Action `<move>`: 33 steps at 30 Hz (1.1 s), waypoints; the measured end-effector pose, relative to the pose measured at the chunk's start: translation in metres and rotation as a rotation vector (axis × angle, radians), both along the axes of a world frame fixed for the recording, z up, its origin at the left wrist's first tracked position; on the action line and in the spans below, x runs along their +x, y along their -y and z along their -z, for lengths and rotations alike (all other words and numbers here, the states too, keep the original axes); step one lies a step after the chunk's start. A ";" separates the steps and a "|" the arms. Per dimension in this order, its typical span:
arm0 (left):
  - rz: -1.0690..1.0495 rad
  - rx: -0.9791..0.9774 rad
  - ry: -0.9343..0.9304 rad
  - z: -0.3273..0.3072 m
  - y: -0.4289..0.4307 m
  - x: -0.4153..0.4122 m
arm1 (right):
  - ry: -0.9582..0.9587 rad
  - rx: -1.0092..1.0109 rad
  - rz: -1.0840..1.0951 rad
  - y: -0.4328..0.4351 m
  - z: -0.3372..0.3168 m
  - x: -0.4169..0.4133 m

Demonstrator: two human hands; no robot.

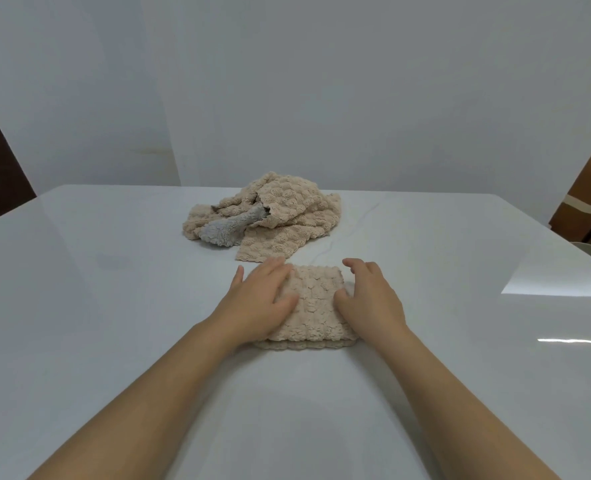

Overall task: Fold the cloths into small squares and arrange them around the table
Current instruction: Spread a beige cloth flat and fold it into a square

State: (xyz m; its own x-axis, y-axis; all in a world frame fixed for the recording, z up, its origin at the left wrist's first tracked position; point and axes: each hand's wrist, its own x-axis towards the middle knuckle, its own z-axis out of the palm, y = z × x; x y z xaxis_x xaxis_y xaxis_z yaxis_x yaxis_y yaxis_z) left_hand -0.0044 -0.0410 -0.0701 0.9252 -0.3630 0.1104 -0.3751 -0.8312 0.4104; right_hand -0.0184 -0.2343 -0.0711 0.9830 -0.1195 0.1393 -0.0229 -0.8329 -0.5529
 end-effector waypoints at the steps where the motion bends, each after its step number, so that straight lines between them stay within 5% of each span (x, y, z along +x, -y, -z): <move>1: -0.037 -0.063 0.007 -0.004 -0.003 0.005 | 0.037 -0.021 -0.001 0.000 -0.003 0.001; 8: -0.138 -0.554 -0.246 -0.004 -0.028 0.033 | -0.074 -0.190 -0.217 -0.019 -0.013 0.005; 14: -0.139 -0.528 -0.308 0.000 -0.054 0.024 | -0.199 -0.353 -0.403 -0.025 -0.003 0.011; 21: -0.146 -0.561 -0.506 -0.011 -0.060 -0.008 | -0.177 -0.301 -0.383 -0.045 -0.004 0.015; 28: -0.184 -0.353 -0.583 -0.021 -0.064 -0.007 | -0.151 -0.336 -0.347 -0.052 0.019 0.015; 33: -0.005 -0.538 -0.605 -0.030 -0.058 -0.007 | -0.126 -0.311 -0.350 -0.051 0.020 0.014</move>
